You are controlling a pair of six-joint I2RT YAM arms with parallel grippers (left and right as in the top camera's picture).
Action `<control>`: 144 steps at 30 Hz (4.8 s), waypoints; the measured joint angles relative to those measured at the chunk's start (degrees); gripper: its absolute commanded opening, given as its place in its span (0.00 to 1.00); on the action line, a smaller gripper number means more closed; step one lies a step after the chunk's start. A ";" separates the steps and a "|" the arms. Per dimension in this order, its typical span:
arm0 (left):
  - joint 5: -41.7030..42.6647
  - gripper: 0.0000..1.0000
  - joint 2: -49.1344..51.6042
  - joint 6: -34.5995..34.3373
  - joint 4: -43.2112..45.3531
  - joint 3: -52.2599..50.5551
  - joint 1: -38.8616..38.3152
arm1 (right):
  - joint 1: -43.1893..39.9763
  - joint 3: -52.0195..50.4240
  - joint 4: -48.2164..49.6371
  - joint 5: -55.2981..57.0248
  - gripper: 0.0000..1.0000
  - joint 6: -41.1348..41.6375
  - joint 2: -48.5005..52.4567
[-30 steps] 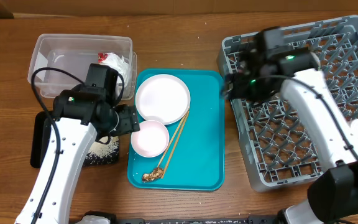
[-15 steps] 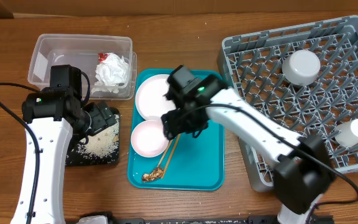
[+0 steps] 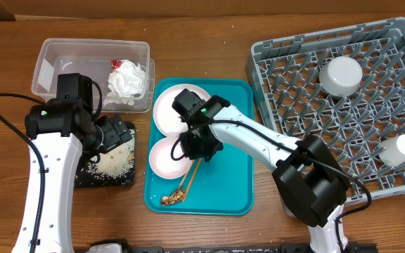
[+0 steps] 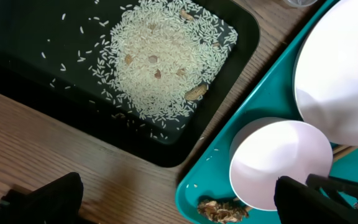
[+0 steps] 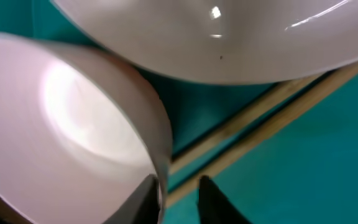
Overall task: Sort waste into correct bins and load items into the dishwasher
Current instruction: 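Grasp the pink bowl with right gripper and lift it, then place the pink bowl upside down in the rack's upper middle, then reach left gripper to the food scrap on the teal tray and grasp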
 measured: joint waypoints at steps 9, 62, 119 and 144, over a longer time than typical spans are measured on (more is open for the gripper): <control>0.00 1.00 0.00 -0.02 0.00 0.00 0.00 | -0.02 0.00 0.39 0.37 0.04 0.96 0.00; 0.02 1.00 0.00 0.00 0.57 0.00 0.00 | -63.12 3.72 12.20 81.61 0.04 -9.07 -2.43; 4.11 1.00 0.02 9.75 6.19 -8.85 -34.60 | -54.75 3.85 -19.85 13.40 0.95 0.00 -30.62; 8.20 0.94 1.42 9.75 19.06 -29.68 -36.81 | -54.75 3.85 -20.22 13.38 0.95 -0.02 -30.62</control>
